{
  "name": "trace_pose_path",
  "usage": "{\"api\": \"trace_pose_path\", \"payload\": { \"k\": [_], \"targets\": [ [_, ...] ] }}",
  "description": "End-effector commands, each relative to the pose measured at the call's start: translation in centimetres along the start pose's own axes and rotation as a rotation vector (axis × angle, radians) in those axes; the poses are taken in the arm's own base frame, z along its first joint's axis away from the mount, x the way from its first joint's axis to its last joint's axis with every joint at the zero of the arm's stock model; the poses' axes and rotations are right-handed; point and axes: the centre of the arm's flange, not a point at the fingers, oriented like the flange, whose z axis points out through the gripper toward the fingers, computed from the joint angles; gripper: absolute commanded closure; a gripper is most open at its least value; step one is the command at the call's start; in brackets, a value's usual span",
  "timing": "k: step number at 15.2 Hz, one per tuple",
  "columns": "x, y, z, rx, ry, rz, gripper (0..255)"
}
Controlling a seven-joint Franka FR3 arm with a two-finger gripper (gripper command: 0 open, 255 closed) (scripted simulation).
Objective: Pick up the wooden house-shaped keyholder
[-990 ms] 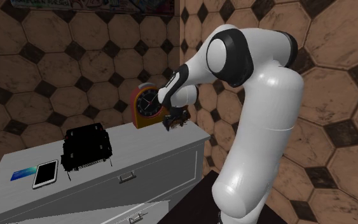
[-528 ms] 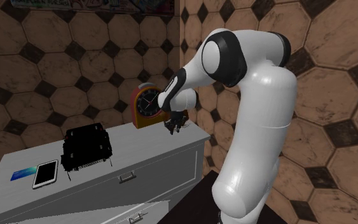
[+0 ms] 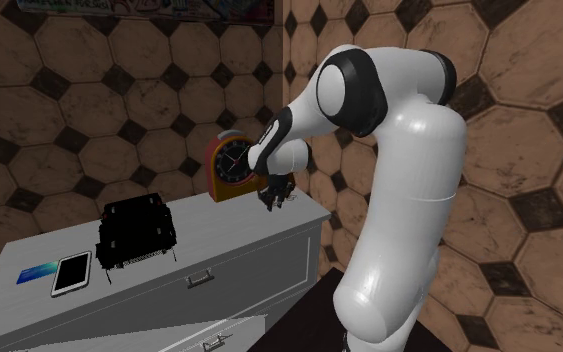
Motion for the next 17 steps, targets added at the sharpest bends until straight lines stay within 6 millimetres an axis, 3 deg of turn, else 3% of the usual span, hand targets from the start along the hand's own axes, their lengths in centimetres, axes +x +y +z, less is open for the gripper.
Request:
{"api": "trace_pose_path", "payload": {
  "k": [1, 15, 17],
  "targets": [
    [-0.1, -0.1, -0.4, 0.001, -0.004, -0.002, 255],
    [1.2, -0.2, -7.6, 0.001, -0.004, -0.002, 255],
    [1.2, -0.2, -7.7, 0.001, -0.004, -0.002, 255]
  ]
}}
